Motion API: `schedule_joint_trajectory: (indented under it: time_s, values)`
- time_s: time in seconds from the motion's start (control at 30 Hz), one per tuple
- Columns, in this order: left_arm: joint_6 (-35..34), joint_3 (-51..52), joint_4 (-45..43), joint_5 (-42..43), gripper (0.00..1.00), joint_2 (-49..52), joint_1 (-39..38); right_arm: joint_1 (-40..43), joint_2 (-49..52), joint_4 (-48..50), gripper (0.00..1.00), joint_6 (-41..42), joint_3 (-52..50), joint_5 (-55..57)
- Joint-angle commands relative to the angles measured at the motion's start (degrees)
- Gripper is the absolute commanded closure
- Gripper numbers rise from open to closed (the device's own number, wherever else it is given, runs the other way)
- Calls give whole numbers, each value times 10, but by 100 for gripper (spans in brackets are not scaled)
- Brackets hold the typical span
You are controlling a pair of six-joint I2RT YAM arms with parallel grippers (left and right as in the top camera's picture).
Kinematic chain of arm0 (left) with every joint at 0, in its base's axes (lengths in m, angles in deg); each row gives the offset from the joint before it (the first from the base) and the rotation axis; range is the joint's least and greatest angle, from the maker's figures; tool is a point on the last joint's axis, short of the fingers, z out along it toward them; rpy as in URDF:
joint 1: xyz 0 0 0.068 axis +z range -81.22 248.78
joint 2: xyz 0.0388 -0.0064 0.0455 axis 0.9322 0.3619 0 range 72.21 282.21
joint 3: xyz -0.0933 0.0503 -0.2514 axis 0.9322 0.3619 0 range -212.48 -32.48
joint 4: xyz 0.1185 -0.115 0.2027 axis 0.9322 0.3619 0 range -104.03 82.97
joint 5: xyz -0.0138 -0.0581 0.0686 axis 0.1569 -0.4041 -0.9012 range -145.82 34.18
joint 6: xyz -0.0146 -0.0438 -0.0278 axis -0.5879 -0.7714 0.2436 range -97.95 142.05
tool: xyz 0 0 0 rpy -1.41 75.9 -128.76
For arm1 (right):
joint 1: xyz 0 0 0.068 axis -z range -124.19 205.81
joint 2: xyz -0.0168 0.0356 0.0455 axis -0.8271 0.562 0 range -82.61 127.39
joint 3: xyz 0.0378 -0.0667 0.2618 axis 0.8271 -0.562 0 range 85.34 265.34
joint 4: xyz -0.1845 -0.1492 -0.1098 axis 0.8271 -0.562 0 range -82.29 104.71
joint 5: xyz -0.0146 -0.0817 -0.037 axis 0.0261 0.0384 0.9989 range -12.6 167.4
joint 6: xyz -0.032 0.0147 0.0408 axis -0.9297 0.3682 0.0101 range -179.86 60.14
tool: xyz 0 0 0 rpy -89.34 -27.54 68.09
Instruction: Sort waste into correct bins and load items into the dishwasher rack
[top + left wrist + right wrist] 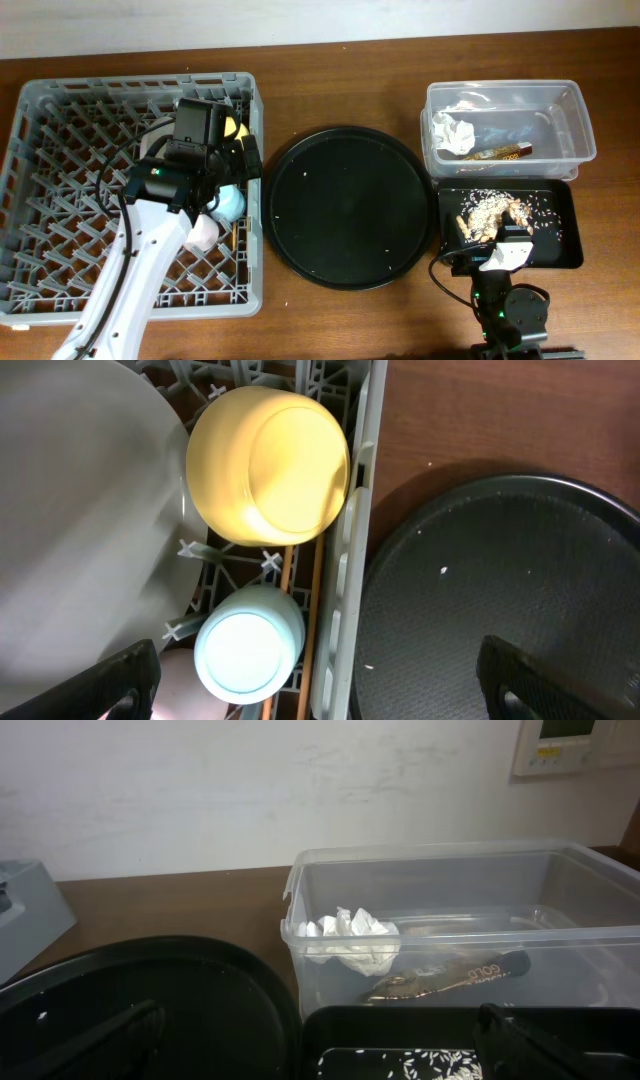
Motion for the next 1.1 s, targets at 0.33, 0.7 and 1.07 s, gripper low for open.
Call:
schedule_joint_trajectory:
  time_s: [0.33, 0.7, 1.07]
  values:
    - [12, 48, 105, -73, 1, -412, 133, 5, -6, -5, 1, 0, -3, -3]
    - [9, 544, -335, 71, 1, -785, 187, 5, -6, -5, 1, 0, -3, -3]
    - [9, 748, -550, 30, 1, -823, 145, 5, -6, -5, 1, 0, -3, -3]
